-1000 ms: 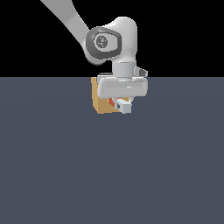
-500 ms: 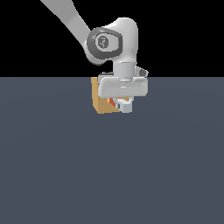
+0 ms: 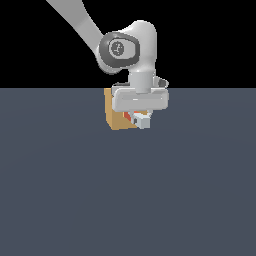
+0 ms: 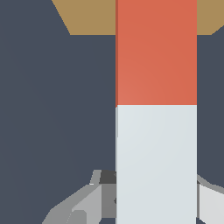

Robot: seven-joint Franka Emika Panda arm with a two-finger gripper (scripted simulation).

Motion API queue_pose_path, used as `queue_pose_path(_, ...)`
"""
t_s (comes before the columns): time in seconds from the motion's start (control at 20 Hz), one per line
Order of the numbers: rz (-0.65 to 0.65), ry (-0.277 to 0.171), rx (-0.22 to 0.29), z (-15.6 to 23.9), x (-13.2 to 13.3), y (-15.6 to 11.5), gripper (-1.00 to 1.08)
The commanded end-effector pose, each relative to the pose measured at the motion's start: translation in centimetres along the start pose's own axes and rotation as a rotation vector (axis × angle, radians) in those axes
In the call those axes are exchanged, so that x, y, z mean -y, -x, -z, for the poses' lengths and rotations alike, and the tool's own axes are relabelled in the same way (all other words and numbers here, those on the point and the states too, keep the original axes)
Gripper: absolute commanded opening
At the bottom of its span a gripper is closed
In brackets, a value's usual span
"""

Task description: Insert the peg into the horizontal hole in a box.

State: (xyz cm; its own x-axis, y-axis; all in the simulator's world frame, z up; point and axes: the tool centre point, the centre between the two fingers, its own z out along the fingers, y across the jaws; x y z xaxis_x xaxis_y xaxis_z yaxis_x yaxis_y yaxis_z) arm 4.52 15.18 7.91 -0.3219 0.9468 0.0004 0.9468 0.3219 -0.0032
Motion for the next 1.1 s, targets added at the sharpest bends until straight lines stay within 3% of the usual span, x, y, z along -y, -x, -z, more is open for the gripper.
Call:
queue_pose_path(0.0,0.002,0.003,0.000,0.2,0.0,-1.0,-1.00)
queue_pose_path(0.6,0.002,0.005,0.000,0.3,0.0,-9.3,-1.00)
queue_pose_path(1.05,0.002,0.005,0.000,0.3,-0.2,-9.7,-1.00)
